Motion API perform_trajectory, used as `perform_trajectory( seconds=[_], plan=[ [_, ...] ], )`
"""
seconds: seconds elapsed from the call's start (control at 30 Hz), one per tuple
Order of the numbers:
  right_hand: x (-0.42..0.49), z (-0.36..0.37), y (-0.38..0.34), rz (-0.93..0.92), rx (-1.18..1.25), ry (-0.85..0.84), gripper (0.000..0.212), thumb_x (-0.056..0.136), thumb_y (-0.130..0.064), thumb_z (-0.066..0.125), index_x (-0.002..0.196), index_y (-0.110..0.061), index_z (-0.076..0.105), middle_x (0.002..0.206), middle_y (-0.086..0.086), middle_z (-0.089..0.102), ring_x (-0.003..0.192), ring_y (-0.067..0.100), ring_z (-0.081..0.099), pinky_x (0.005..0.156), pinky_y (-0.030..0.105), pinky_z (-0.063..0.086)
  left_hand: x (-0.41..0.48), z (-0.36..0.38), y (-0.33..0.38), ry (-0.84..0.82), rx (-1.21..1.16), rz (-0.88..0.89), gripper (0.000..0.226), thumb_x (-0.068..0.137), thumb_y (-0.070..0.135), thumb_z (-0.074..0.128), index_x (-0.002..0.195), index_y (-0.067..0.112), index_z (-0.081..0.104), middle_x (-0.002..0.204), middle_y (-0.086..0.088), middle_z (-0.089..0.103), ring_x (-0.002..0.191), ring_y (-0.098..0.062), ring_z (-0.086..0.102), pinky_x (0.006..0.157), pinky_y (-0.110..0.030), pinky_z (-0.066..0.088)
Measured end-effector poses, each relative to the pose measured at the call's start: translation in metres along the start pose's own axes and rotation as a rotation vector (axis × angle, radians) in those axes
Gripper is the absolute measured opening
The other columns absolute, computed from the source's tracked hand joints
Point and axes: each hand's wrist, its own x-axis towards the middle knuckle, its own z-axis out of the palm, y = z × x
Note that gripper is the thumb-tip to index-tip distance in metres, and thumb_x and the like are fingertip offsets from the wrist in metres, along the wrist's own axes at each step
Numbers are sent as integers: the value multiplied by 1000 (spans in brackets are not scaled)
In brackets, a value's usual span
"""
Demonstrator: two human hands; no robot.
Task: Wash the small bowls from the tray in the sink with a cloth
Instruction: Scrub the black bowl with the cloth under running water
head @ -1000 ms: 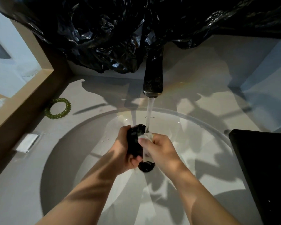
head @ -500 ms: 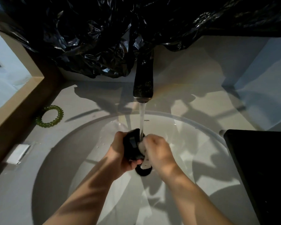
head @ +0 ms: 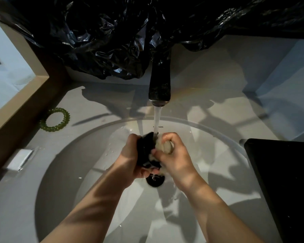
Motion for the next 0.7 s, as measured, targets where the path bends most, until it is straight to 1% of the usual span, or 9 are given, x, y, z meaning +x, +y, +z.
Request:
perform_trajectory(
  seconds=[0.1,0.2,0.23,0.3,0.33,0.4,0.5,0.6,0.7],
  plan=[
    [-3,6,4,300,171,48,25,85,-2,61,95,-13,41,86,13,58,69,29,59,59,40,52,0,0,1,79,88,76,46,91,35,27,73,15,65,54,-9,61,46,-25,53,40,-18,29],
    [-2,3,8,456,73,-71,21,88,-19,57,105,-8,54,92,19,69,77,33,67,70,47,58,-4,0,2,84,139,114,48,92,35,27,68,14,62,47,-6,57,40,-19,50,44,-21,30],
    [-3,3,6,430,40,-86,13,91,-20,54,99,-10,60,90,16,70,79,31,68,74,43,58,-4,1,1,82,144,117,49,93,36,26,67,15,61,44,-4,55,37,-17,49,44,-21,30],
    [-4,2,2,281,-143,5,18,95,-19,49,83,-14,61,77,4,67,72,22,64,65,22,52,-3,4,1,94,144,95,51,95,38,24,70,12,60,42,-4,54,34,-16,48,45,-22,30],
    [-6,1,-2,171,-289,79,18,96,-19,47,82,-14,58,73,0,62,70,20,60,59,20,46,-3,5,1,99,135,69,52,95,39,23,73,9,59,45,-7,55,35,-18,49,44,-22,29],
    [-5,-3,-6,-42,-552,145,13,95,-17,46,94,-17,59,77,-2,59,74,20,56,62,24,40,-3,4,-1,59,168,23,54,95,43,21,81,5,57,54,-15,58,39,-24,51,43,-21,28],
    [-7,-6,-9,-243,-728,0,37,81,1,47,99,-26,65,88,-7,63,82,12,56,74,24,46,-5,2,-10,-89,343,23,62,97,46,14,83,3,57,63,-23,62,45,-24,52,43,-23,27],
    [-7,-6,-11,-239,-476,26,36,78,5,53,85,-27,69,81,-10,66,78,3,58,71,11,46,-6,0,-9,-89,335,84,58,97,44,17,85,6,60,61,-19,63,44,-23,54,42,-22,28],
    [2,-4,-1,29,-249,123,22,87,-17,62,65,-20,60,60,-8,60,59,12,57,52,11,42,-4,3,-9,13,216,146,49,97,42,23,98,12,62,64,-12,64,45,-21,57,41,-20,32]
  ],
)
